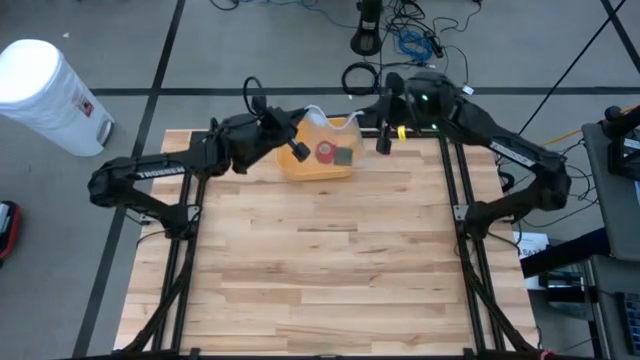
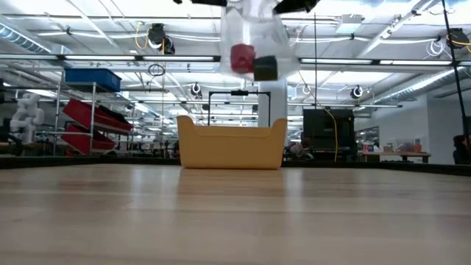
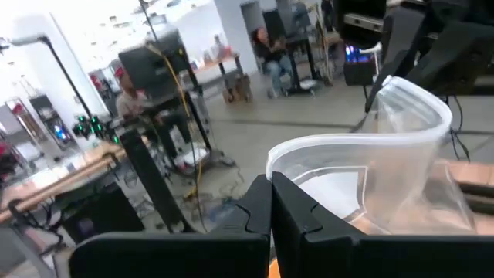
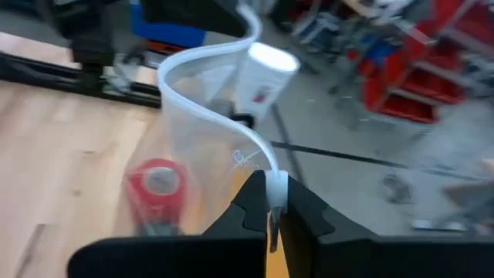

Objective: Roll bandage
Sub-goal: Put the transparent zip bag into the yellow bin

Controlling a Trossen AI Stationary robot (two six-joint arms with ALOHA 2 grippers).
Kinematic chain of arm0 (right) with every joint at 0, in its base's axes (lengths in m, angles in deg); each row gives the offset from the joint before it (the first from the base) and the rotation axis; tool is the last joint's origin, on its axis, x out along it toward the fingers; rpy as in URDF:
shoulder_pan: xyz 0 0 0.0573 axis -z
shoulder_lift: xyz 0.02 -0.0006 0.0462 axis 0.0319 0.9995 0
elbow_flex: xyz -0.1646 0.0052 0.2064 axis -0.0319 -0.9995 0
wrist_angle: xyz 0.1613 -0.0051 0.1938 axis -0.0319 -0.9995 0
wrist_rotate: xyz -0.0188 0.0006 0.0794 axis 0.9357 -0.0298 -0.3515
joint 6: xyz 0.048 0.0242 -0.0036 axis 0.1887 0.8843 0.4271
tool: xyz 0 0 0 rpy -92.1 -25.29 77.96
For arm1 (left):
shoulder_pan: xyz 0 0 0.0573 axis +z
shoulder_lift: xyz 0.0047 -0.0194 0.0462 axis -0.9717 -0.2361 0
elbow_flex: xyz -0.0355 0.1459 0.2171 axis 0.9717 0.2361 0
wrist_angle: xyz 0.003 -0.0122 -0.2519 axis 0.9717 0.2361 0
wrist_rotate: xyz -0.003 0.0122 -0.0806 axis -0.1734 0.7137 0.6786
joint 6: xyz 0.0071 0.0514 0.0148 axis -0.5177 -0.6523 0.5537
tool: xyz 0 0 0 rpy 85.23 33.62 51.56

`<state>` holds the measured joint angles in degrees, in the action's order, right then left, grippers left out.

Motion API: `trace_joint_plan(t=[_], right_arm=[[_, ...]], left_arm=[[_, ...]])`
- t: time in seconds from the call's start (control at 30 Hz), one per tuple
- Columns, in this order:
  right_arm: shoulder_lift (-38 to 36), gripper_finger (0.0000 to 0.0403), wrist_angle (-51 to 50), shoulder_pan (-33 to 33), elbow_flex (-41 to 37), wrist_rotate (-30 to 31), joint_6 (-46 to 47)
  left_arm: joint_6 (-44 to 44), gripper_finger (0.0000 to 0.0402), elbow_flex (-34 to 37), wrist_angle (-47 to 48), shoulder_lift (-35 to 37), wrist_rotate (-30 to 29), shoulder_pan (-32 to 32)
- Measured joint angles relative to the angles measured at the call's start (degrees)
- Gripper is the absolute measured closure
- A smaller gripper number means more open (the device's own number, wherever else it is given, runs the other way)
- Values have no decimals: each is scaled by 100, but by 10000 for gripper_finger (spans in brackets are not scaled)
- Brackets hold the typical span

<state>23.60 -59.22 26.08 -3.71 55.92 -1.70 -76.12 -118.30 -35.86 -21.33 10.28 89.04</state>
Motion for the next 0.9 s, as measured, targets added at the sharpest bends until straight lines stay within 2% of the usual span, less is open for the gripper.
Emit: trace_joint_plan(t=[0.13, 0.2, 0.47, 0.73, 0.9], right_arm=[[422, 398, 87, 409, 0, -821, 55], [635, 398, 141, 528, 0, -861, 56], [1310, 395, 406, 819, 0, -1020, 53], [1566, 393, 510, 1035, 0, -1173, 26], [1752, 393, 336, 1174, 0, -1561, 46]], left_arm=[[402, 400, 0, 501, 0, 269, 285], [545, 400, 1, 791, -3, 419, 388], [595, 400, 9, 1368, -306, 380, 758], [601, 400, 9, 1700, -954, 373, 1277], [634, 400, 9, 1814, -1278, 366, 1520]])
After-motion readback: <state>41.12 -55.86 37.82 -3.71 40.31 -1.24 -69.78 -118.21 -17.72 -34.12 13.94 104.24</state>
